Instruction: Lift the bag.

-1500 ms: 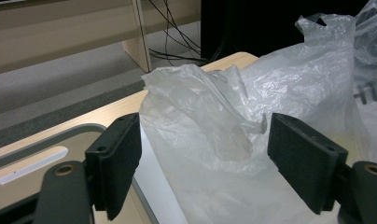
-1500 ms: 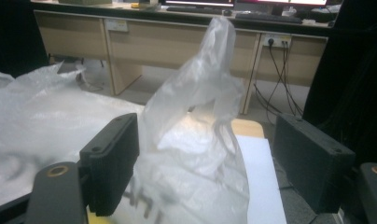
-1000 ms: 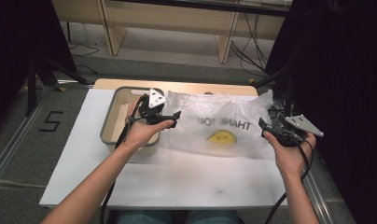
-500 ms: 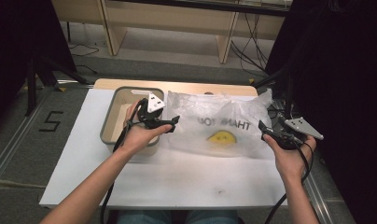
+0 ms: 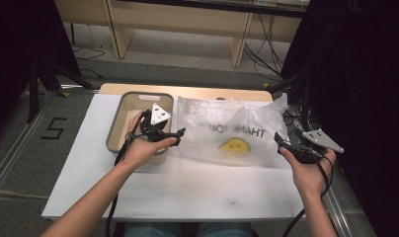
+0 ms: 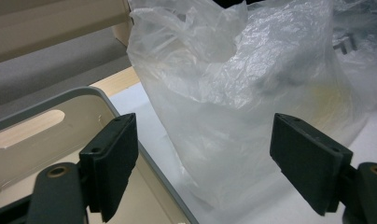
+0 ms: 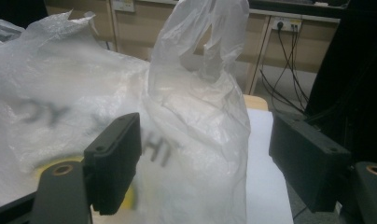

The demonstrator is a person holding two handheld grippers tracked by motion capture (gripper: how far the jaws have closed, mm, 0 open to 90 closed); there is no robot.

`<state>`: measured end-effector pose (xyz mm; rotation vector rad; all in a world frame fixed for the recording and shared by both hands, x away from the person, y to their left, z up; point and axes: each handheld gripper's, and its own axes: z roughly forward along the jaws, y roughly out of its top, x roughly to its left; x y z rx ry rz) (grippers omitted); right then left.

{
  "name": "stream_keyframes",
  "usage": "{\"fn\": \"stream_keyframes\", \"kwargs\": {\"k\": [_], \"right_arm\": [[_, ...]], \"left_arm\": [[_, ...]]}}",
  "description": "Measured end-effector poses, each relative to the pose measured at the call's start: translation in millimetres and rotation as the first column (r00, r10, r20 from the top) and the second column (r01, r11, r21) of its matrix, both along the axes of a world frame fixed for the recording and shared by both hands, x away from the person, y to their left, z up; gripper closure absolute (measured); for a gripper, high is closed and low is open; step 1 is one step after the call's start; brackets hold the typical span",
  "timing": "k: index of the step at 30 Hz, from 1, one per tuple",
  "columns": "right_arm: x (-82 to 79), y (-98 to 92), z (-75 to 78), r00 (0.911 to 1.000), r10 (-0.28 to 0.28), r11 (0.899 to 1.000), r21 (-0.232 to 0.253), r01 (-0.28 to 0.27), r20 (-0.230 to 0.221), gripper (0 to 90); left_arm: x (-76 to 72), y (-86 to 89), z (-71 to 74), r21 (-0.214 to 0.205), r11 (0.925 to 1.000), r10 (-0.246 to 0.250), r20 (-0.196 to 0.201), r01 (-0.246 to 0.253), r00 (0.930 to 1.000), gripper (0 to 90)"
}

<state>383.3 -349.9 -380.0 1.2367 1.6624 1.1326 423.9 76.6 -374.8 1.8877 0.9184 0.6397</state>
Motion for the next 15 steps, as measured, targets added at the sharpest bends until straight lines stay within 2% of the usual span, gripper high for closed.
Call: {"fn": "stream_keyframes", "kwargs": {"k": [15], "right_arm": [[-8.9,-4.8,-3.9,0.9995,0.026,1.0,0.002,-0.026,-0.016,27.3]], "left_arm": [[-11.4,13.4,-8.7,0.02,0.9998,-0.006,-0.012,0.006,0.9999,23.0]]}}
